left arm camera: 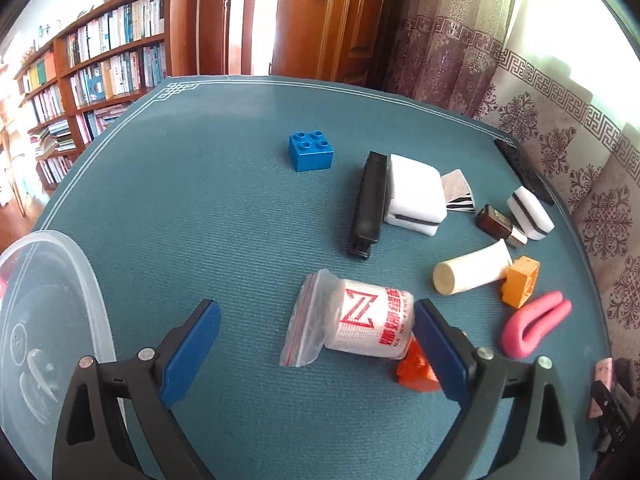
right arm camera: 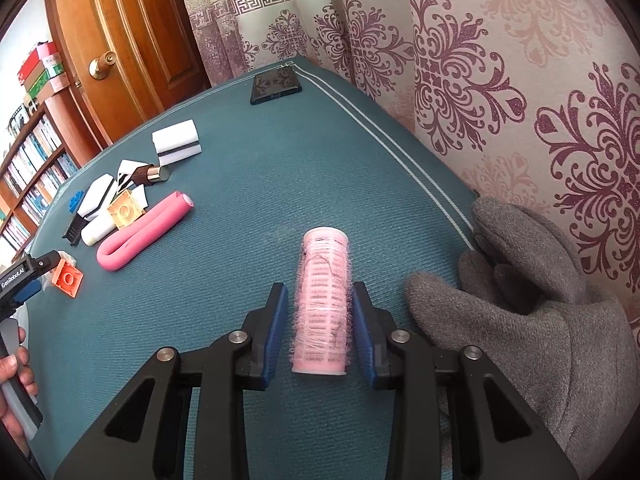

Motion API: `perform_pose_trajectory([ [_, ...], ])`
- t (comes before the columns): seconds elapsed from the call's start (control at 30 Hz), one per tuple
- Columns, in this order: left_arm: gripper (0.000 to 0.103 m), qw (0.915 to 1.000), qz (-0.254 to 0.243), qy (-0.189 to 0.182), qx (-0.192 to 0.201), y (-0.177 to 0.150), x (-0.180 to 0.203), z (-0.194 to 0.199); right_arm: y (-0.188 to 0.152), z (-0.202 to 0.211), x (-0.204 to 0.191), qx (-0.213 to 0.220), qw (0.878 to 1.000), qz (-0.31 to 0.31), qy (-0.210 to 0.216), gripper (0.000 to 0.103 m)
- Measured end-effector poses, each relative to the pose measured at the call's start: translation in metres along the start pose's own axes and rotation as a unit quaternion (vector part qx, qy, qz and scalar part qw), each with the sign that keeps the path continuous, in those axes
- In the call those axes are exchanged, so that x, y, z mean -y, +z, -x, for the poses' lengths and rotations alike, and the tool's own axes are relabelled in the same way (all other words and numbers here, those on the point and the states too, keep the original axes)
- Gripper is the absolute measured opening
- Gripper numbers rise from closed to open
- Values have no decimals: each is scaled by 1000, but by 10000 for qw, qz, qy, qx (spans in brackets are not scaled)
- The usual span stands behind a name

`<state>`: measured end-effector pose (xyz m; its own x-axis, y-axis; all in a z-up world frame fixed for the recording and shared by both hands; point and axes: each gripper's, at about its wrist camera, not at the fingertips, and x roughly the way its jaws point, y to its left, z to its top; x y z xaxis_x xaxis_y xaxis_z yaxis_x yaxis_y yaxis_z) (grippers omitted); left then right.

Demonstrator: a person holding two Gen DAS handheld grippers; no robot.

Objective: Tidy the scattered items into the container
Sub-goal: 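Grasp the bagged white tape roll with the left tool while the right tool holds the roller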

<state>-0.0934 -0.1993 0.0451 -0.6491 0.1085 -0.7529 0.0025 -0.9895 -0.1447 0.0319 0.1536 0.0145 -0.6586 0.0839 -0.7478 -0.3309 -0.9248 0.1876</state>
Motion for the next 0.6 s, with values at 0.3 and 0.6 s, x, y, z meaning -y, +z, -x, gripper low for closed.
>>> perform_pose_trajectory([
  [0.3, 68, 9995, -286, -99, -49, -3, 12, -4, 2, -3, -11, -29, 9999, 133, 18, 30],
  [0.6, 48, 9979, -645, 53, 100, -8, 17, 5, 1, -2, -16, 6, 9998, 208, 47, 29],
])
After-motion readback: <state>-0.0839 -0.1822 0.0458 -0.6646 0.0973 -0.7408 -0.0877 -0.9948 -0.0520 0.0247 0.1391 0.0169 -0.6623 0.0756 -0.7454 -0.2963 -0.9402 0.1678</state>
